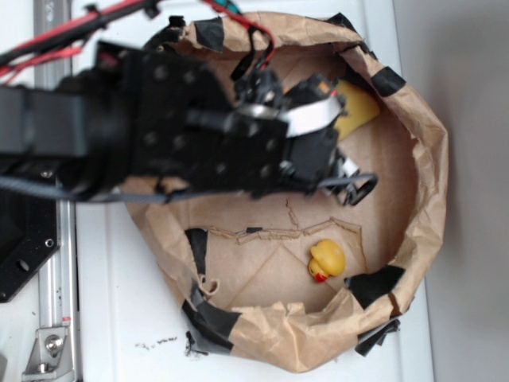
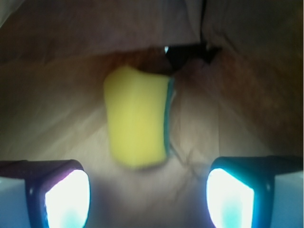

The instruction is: Grab the green sponge.

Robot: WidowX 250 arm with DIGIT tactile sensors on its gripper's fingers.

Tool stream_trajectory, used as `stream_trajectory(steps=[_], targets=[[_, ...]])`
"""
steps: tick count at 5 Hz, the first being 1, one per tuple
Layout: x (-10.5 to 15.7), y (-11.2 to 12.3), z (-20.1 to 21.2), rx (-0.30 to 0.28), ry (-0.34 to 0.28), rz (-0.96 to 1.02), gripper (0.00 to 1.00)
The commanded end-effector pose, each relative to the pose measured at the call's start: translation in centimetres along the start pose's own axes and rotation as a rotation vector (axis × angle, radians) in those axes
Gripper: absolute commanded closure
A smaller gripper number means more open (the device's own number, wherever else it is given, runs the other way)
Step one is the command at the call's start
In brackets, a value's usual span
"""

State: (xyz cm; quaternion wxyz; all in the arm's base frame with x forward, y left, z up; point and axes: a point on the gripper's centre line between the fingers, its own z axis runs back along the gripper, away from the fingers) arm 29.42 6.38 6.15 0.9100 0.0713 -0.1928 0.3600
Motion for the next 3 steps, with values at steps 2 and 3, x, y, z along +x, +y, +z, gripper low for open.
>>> stream_trajectory(steps=[2, 3], targets=[[4.7, 1.4, -1.3, 0.011, -0.019, 0.013, 0.00], [5.0, 0.6, -2.7, 0.005, 0.024, -0.010, 0.00]])
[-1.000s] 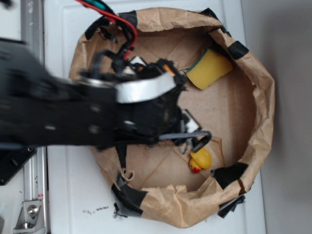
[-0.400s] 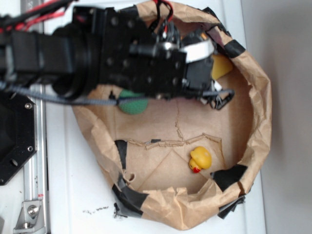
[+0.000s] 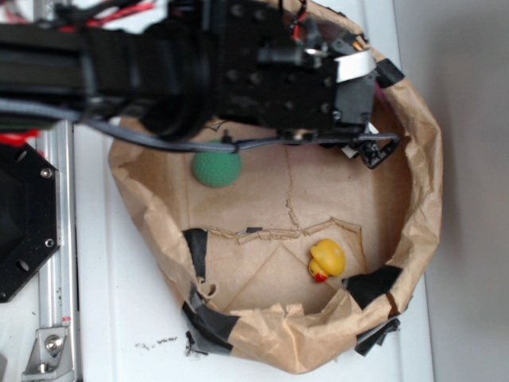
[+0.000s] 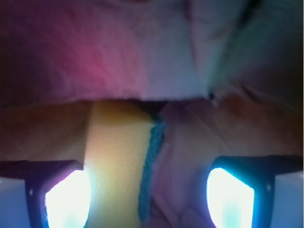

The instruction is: Grab the green sponge.

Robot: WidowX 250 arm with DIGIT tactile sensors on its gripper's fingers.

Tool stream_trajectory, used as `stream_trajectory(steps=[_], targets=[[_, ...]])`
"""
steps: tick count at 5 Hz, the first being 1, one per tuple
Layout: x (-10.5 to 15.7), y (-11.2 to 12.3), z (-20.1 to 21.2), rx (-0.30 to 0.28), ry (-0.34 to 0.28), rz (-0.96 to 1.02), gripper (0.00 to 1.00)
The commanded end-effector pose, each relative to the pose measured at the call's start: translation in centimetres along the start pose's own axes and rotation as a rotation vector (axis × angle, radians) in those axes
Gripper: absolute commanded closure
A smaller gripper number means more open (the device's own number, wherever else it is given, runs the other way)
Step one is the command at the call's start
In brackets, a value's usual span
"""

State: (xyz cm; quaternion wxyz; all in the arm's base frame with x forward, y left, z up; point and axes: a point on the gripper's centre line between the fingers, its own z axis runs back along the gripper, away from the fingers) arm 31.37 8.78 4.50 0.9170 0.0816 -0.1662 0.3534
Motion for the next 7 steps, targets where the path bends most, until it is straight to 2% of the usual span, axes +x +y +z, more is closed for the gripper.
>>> stream_trajectory(steps=[1, 2, 3, 4, 5, 6, 7], targets=[[1.7, -0.7, -0.5, -0.035, 0.013, -0.039, 0.00], [0.3, -1.9, 0.1, -0.078, 0.035, -0.102, 0.00], [-0.4, -2.6, 0.8, -0.118, 0.044, -0.147, 0.47], [-0.4, -2.5, 0.8, -0.120, 0.065, -0.154, 1.00], [-0.4, -2.5, 0.8, -0.120, 0.087, -0.172, 1.00], [-1.3, -2.6, 2.2, -0.148, 0.096, -0.222, 1.00], [-2.8, -3.2, 6.2, -0.232, 0.078, -0.307, 1.00]])
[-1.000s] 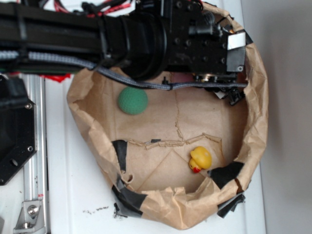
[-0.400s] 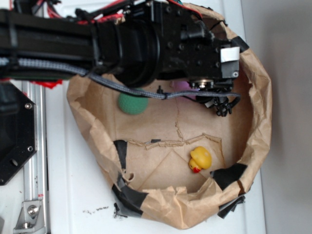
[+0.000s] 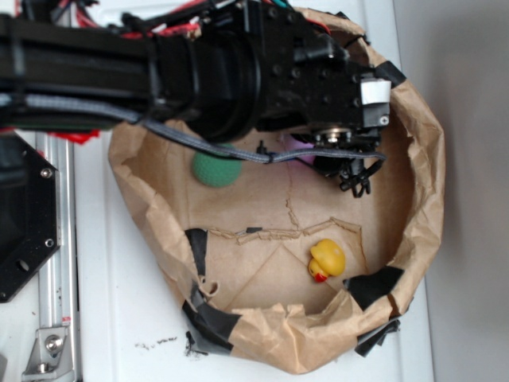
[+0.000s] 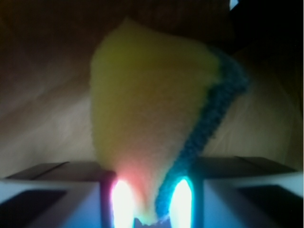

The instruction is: Grab the green sponge.

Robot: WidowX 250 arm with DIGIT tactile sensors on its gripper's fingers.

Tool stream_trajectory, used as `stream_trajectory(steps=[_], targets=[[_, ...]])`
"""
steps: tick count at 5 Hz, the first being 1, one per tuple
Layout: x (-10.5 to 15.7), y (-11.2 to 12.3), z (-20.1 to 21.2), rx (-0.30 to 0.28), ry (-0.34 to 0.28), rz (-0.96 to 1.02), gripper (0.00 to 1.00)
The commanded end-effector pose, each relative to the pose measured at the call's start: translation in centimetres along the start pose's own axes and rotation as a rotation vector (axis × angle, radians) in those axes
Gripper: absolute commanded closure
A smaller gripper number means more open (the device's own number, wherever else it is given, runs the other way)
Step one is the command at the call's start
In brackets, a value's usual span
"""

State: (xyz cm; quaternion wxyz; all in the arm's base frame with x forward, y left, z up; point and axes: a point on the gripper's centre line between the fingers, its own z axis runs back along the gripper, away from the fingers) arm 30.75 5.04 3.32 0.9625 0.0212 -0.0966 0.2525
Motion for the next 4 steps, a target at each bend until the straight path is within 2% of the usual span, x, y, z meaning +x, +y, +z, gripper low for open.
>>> stream_trajectory(steps=[1, 2, 3, 4], targets=[[-2.4, -2.5, 10.3, -0.166, -0.049, -0.252, 1.00], [-3.5, -2.8, 12.8, -0.186, 0.052, -0.363, 1.00], [-3.5, -3.0, 13.2, -0.159, 0.113, -0.422, 1.00], [-2.9, -2.7, 13.2, -0.105, 0.135, -0.495, 1.00]])
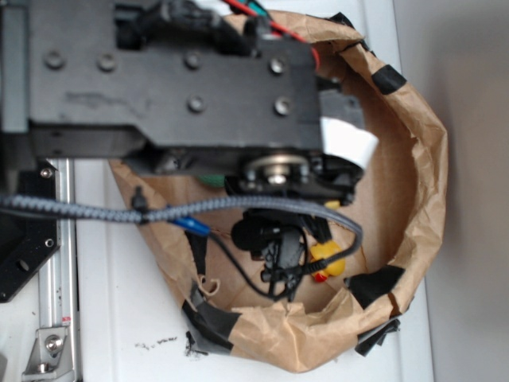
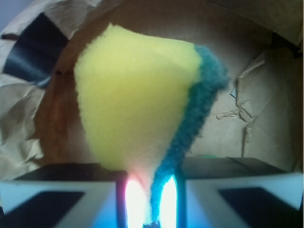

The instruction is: Grab the green sponge.

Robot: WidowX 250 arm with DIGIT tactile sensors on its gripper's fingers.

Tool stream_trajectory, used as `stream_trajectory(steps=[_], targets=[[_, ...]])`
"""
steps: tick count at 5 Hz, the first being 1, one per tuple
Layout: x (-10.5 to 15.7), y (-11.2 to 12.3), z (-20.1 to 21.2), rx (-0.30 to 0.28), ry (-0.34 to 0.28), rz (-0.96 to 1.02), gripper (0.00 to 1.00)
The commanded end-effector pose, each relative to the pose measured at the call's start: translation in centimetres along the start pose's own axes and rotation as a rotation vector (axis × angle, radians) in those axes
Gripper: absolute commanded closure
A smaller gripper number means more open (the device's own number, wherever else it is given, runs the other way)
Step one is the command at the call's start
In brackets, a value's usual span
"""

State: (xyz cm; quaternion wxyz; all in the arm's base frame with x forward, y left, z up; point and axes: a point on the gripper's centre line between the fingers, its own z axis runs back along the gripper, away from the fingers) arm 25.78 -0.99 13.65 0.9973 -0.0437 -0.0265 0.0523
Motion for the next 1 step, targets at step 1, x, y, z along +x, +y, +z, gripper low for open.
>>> stream_trajectory(steps=[1], targets=[[1.73, 1.14, 1.92, 0.064, 0.007, -0.075, 1.00]])
